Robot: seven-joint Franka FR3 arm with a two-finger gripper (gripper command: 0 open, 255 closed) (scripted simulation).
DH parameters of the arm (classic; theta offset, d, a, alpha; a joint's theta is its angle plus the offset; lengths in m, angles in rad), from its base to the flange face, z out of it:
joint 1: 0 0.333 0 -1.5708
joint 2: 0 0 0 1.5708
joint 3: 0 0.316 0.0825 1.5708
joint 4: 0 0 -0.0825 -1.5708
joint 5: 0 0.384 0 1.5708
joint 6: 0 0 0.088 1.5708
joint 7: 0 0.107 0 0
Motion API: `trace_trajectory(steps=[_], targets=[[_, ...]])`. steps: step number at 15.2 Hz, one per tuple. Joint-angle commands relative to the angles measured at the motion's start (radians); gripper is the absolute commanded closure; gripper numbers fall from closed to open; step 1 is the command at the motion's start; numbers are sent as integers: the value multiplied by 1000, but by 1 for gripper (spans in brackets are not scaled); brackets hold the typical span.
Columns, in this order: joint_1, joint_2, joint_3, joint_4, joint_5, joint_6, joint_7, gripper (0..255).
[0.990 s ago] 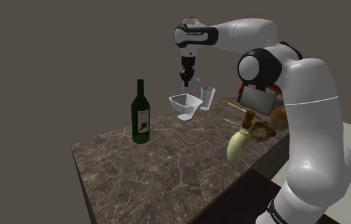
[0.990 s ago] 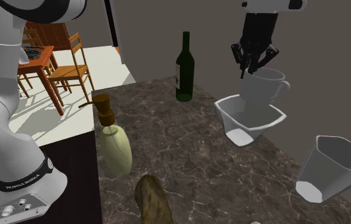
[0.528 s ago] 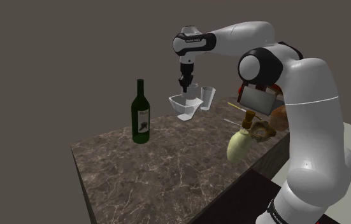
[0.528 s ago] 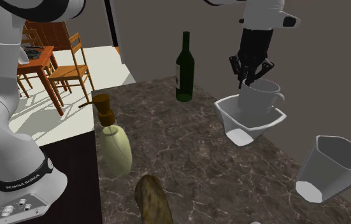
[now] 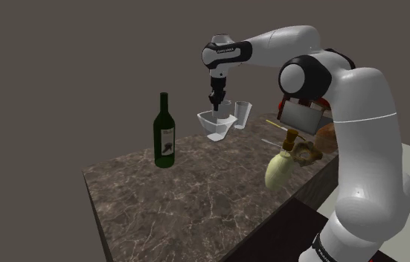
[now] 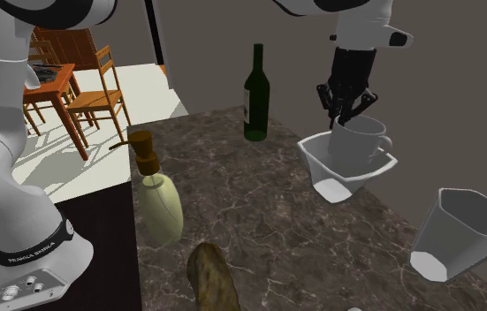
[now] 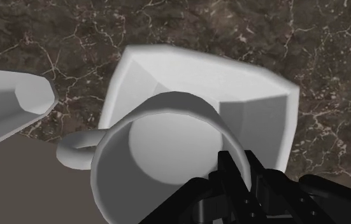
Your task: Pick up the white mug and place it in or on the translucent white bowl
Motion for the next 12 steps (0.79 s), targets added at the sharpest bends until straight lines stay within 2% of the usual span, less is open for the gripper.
trace_trajectory(steps=[1,2,3,8,12], targets=[[0,0,0,0,0,0,0,255],[0,0,0,0,0,0,0,255],[0,0,0,0,0,0,0,0],[0,0,0,0,0,0,0,0],[-4,26,1,169,3,-143,-1,0]])
